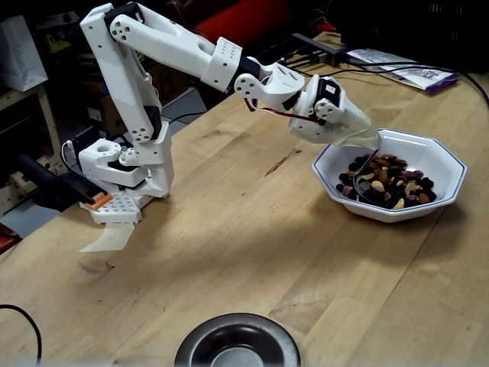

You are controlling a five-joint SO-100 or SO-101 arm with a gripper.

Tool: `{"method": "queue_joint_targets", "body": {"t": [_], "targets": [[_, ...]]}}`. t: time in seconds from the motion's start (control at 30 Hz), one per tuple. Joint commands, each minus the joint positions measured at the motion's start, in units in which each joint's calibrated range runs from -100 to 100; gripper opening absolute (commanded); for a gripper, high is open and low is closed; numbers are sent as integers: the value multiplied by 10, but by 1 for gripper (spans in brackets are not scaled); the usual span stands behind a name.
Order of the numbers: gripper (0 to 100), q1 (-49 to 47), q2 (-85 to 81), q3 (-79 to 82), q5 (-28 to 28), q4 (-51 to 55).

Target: Use spoon to transfer food from the white bowl to brown plate

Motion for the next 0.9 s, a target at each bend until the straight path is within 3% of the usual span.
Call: {"method": "queue_joint_targets", "body": {"t": [0.0, 0.5, 0.87], "targets": [[4, 0, -5, -2, -1, -18], [4, 0, -6, 116, -1, -241], [4, 0, -6, 134, -1, -324]]}}
